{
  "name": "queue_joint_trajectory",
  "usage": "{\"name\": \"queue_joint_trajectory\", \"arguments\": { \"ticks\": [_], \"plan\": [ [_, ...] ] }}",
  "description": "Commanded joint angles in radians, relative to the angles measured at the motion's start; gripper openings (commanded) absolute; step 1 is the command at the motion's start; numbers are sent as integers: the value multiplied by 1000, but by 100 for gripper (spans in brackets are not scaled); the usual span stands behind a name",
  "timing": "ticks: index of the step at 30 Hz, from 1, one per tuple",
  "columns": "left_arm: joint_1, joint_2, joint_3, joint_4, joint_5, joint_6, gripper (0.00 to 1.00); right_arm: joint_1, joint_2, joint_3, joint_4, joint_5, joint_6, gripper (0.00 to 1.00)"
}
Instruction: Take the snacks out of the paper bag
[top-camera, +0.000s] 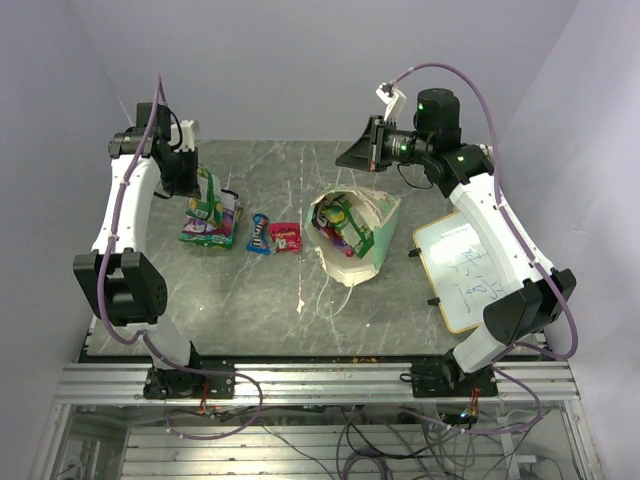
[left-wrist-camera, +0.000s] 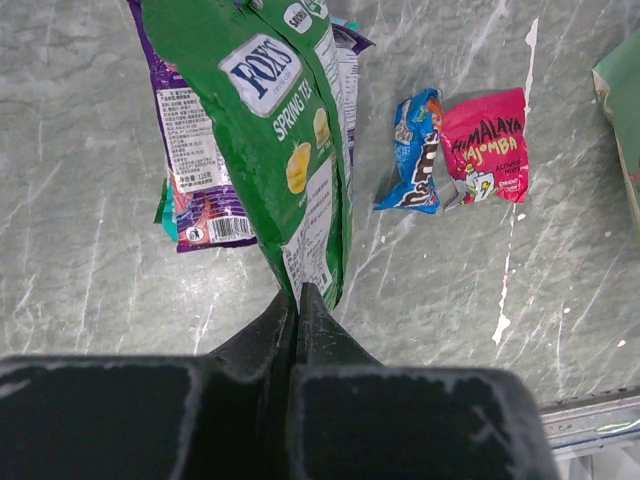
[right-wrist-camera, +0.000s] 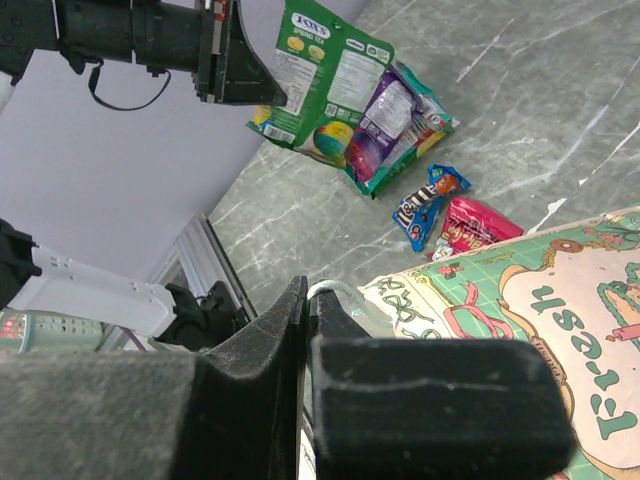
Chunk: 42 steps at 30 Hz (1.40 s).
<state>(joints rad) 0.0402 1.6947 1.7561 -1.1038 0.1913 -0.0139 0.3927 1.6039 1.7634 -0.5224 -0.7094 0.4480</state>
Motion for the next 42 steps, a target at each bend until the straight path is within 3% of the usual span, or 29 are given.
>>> {"name": "queue_joint_trajectory", "arguments": {
  "ticks": [1,9,33,42],
  "plan": [
    [18,43,20,41,106,32,7,6,-23,9,-3,21,-29,0],
    [52,95,30,40,148,42,7,10,-19,31,-8,27,-31,0],
    [71,311,125,-16,-120,48,10,14,-20,33,-22,46,-51,0],
    [72,354,92,-12,-155,27,14,15,-12,36,-22,49,-52,0]
  ]
}}
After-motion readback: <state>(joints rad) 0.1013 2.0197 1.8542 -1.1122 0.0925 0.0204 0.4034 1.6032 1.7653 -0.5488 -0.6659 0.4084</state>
